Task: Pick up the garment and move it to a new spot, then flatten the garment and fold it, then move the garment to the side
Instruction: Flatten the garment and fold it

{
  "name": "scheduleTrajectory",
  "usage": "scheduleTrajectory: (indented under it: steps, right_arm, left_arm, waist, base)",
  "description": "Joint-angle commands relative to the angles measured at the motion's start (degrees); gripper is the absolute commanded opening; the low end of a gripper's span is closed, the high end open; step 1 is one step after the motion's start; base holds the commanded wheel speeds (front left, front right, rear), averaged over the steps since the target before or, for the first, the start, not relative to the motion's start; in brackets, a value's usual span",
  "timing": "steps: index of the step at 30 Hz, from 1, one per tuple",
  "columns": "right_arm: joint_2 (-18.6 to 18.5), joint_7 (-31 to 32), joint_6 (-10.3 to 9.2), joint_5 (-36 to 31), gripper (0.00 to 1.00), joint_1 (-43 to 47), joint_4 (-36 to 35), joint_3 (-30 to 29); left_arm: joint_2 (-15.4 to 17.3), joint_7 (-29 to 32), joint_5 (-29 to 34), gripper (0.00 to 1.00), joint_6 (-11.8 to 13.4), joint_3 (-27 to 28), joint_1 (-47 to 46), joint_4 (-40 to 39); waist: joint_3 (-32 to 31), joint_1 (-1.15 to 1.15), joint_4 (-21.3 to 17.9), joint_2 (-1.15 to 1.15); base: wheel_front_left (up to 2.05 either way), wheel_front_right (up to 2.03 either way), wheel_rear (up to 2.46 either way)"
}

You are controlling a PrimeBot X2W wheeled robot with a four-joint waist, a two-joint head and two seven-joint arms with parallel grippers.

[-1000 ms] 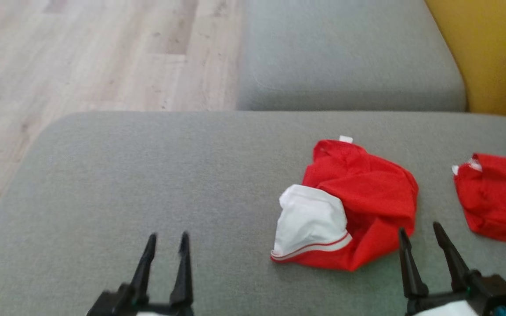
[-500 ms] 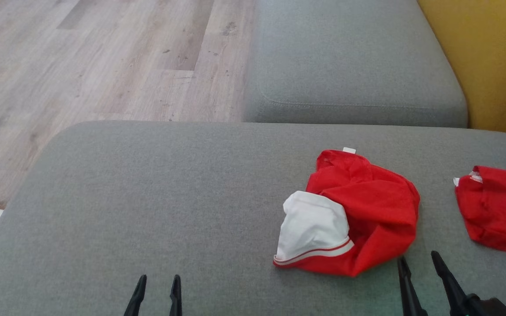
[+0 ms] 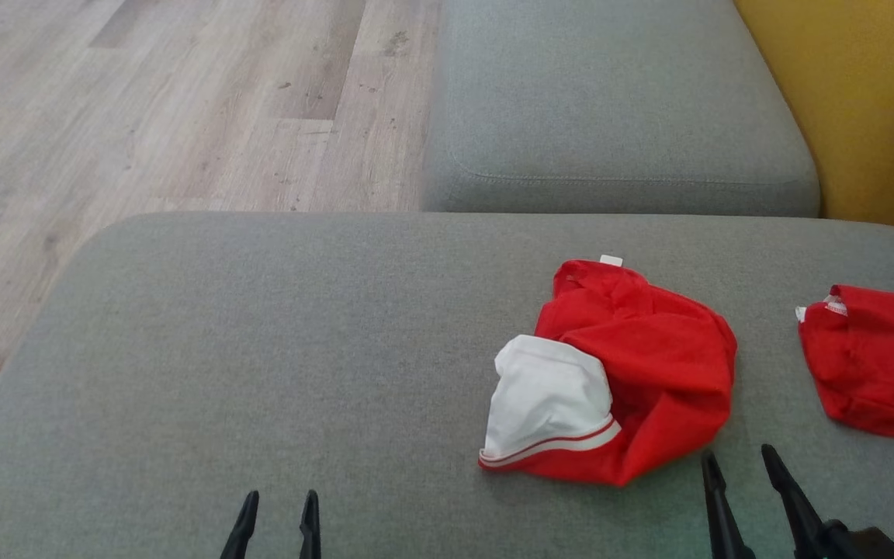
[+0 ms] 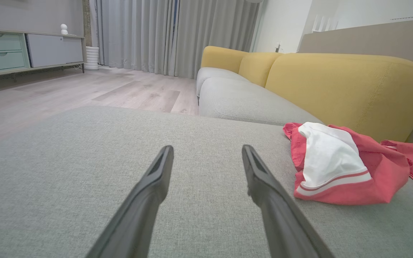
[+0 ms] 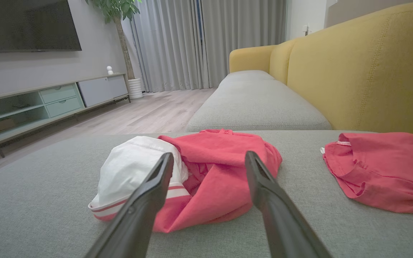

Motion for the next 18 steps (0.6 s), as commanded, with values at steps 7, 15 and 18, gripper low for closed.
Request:
scheduleTrajectory:
  steps: [7,15,18]
  right_arm:
    - [-0.4,-0.6,-0.04,0.3,1.00,-2.8,-1.7,1.0]
    - [-0.4,-0.6,-0.04,-0.5,1.00,-3.9,-2.0,2.3]
    - [-0.4,-0.6,-0.04,-0.9,1.00,-4.7,-2.2,3.5]
  left_arm:
    - [-0.9,-0.5,-0.9,1.00,0.5,1.7,-3.5,-1.3]
    - [-0.9,-0.5,-1.5,1.00,0.3,-0.7,-5.3,1.0]
    - [-0.9,-0.5,-2.2,1.00,-0.6,-3.2,-7.9,4.2]
  waist:
    - [0.5,0.00,-0.1,0.00]
    - [2.7,0.00,-1.7,0.00]
    - [4.4,0.00,-3.3,0.00]
  base:
    - [0.00,0.00,0.00]
    - [0.00,0.00,0.00]
    - [0.00,0.00,0.00]
